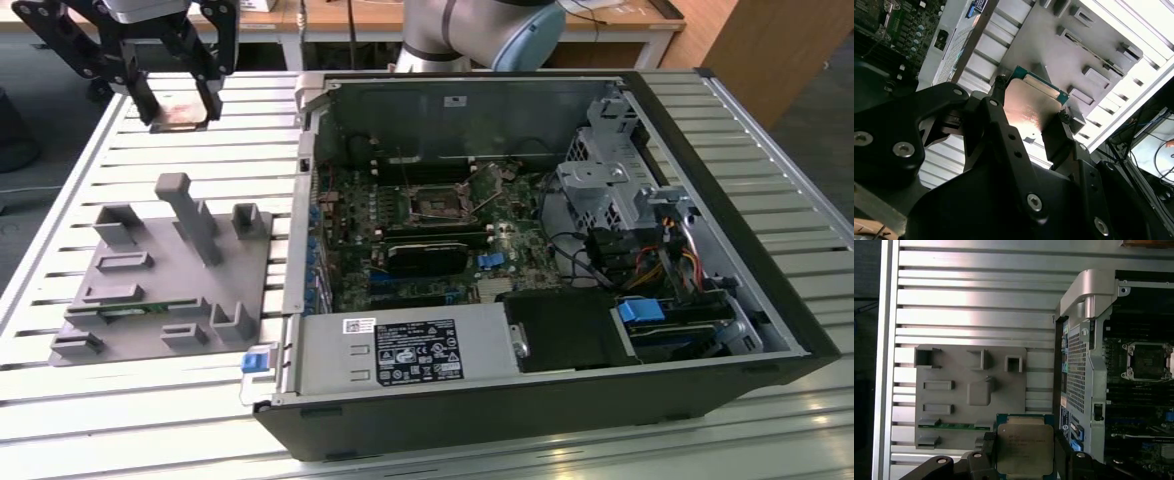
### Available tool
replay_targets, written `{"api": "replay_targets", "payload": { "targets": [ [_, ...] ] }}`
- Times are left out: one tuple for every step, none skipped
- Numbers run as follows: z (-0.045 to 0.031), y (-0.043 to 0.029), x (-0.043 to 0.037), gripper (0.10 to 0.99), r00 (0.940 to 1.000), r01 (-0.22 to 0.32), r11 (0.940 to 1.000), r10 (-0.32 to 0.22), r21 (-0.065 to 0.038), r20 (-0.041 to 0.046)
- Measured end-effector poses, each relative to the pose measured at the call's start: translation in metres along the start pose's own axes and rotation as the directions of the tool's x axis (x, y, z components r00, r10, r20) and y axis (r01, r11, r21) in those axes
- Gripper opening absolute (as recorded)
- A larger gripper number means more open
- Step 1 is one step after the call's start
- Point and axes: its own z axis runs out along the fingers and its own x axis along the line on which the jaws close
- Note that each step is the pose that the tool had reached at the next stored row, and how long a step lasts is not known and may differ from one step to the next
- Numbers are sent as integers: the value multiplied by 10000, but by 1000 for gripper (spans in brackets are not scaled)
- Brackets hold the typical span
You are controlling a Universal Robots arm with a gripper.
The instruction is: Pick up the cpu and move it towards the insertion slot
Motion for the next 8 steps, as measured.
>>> {"api": "replay_targets", "payload": {
  "targets": [
    [0, 0, -11, 541, 10000, 0, 10000, 0, 0, 0],
    [0, 0, -22, 541, 10000, 0, 10000, 0, 0, 0],
    [0, -1, -33, 541, 10000, 0, 10000, 0, 0, 0],
    [0, -1, -43, 541, 10000, 1, 10000, -1, 0, 0],
    [0, -1, -54, 541, 10000, 1, 10000, -1, 0, 0],
    [0, -1, -65, 541, 10000, 1, 10000, -1, 0, 1],
    [0, -1, -75, 541, 10000, 1, 10000, -1, -1, 1],
    [0, -2, -85, 541, 10000, 1, 10000, -1, 0, 0]
  ]
}}
